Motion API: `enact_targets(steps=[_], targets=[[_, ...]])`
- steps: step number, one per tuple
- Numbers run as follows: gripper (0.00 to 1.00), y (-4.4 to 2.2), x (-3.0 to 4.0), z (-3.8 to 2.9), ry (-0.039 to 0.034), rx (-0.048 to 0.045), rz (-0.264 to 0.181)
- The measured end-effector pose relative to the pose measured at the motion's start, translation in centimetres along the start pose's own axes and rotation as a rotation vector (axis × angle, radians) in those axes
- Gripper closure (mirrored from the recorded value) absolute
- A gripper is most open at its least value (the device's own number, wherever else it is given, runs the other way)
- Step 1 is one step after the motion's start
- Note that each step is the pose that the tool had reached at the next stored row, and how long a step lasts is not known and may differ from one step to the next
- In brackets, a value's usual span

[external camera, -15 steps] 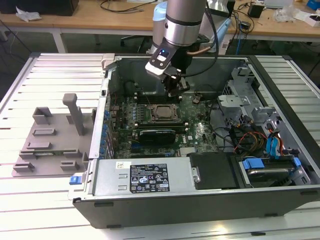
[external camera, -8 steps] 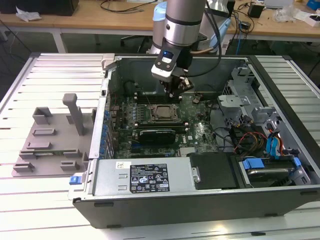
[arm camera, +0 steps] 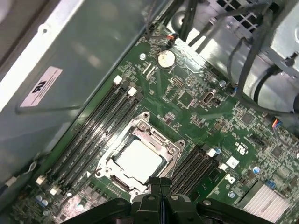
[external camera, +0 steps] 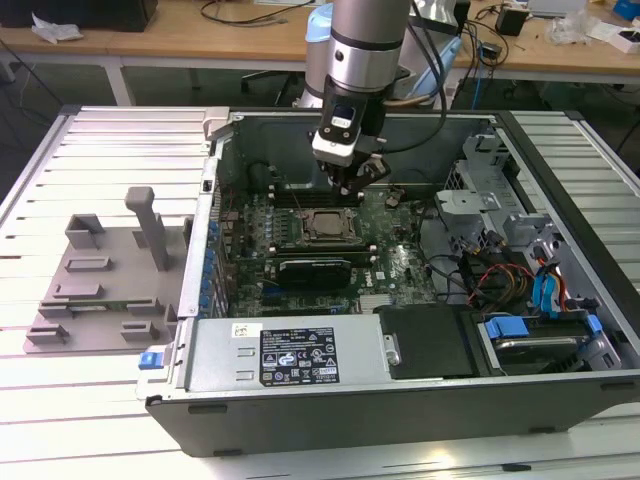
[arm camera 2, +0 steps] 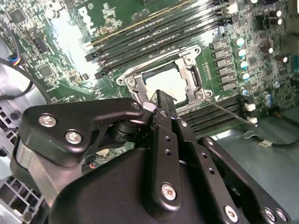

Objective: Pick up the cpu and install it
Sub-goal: 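Install the first cpu locking lever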

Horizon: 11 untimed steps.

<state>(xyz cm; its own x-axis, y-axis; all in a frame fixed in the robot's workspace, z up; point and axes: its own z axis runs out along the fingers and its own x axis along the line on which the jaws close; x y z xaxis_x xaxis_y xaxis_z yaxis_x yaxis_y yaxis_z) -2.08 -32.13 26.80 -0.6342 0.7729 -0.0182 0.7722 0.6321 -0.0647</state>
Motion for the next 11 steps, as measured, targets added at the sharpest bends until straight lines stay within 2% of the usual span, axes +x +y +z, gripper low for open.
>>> enact_targets(steps=[3,11], targets=[[0.89,0.00,0.00,0.00,-0.0039,-0.0011,-0.060],[0.89,0.00,0.00,0.00,-0.0098,-0.0027,-0.150]])
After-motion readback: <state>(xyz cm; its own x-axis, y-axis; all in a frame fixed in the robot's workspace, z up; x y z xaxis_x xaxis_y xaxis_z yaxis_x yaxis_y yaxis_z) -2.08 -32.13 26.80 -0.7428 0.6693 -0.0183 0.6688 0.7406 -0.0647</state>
